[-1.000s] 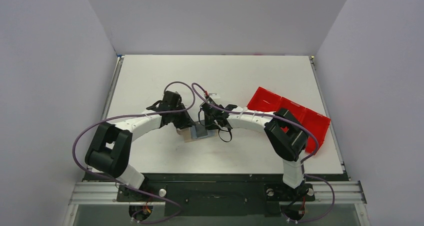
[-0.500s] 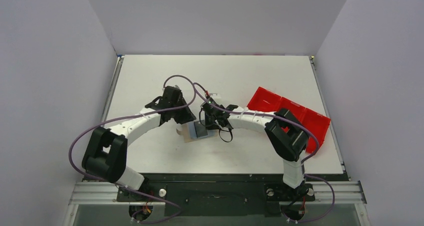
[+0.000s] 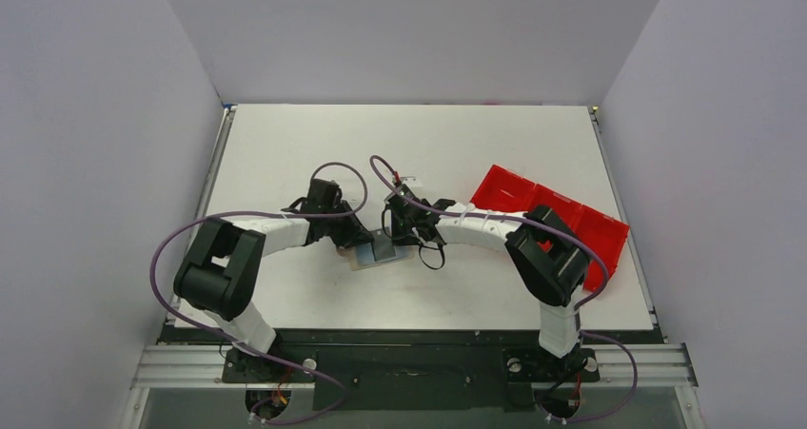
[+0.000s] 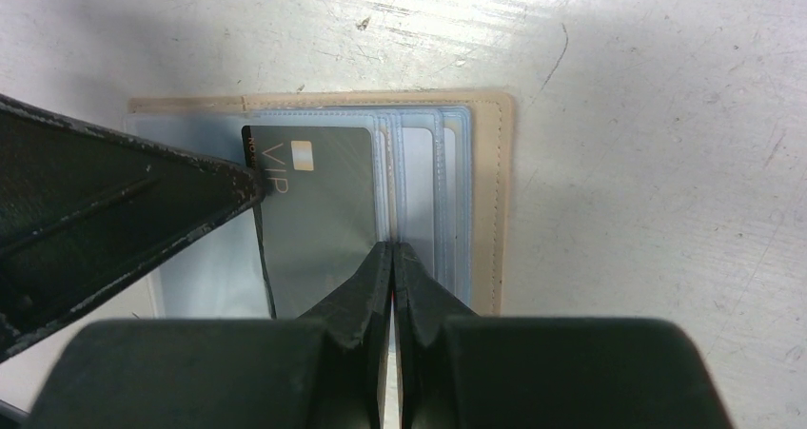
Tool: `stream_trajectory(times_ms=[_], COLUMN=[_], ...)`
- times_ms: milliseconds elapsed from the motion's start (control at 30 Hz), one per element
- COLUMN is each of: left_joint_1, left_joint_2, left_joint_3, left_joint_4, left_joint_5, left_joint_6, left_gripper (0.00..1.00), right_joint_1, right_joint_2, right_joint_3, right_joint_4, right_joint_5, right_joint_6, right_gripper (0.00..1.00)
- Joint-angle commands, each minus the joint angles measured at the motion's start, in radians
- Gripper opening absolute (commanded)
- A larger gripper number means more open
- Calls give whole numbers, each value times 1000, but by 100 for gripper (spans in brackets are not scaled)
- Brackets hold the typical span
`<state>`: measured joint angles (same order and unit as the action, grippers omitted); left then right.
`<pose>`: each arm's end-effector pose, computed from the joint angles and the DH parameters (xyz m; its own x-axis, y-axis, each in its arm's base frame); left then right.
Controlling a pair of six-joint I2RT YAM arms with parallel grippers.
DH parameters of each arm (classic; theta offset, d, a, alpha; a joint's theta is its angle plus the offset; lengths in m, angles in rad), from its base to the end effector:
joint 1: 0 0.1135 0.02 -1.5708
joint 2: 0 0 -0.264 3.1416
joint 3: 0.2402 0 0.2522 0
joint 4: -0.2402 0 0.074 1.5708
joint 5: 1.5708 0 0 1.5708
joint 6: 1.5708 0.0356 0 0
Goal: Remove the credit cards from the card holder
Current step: Remove the credit card from the card holder.
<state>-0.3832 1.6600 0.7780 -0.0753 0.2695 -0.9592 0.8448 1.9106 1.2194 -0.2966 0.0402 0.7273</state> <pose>0.2820 -0.1239 0.1369 -0.8469 -0.5095 -0.1523 -0.3323 0.7307 -0.5964 0.2635 0.2947 0.1610 -0.9010 -0.0143 -0.4335 -0.1787 0.9229 0.3410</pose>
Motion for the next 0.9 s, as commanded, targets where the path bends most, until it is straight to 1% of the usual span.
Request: stream_trajectory(times_ms=[0,100,267,500,667,867], left_joint_1=[29,34,35,36,41,43], left_joint_2=[32,47,77,80,70,46], left_joint_3=[-30,-34,-34,-77,-108,-133], left_joint_4=[100,139,157,222,293,358], left_joint_5=[-2,11,15,44,87,130], left_joint_6=[15,18,20,-1,-26,-48], left_gripper=[17,17,17,16,9,6], right_joint_1=[-18,-18,-18,-20,-20,-20], right_joint_2=[38,42,52,64,72,78], right_joint_3=[-50,-49,-42,-37,-36,-34], right_joint_4=[-89,-90,-92,-98,-98,-98], right_joint_5=[44,43,40,39,39,46], right_joint_6=[-15,-18,-22,-25,-27,-29], right_gripper=[0,0,0,0,0,0])
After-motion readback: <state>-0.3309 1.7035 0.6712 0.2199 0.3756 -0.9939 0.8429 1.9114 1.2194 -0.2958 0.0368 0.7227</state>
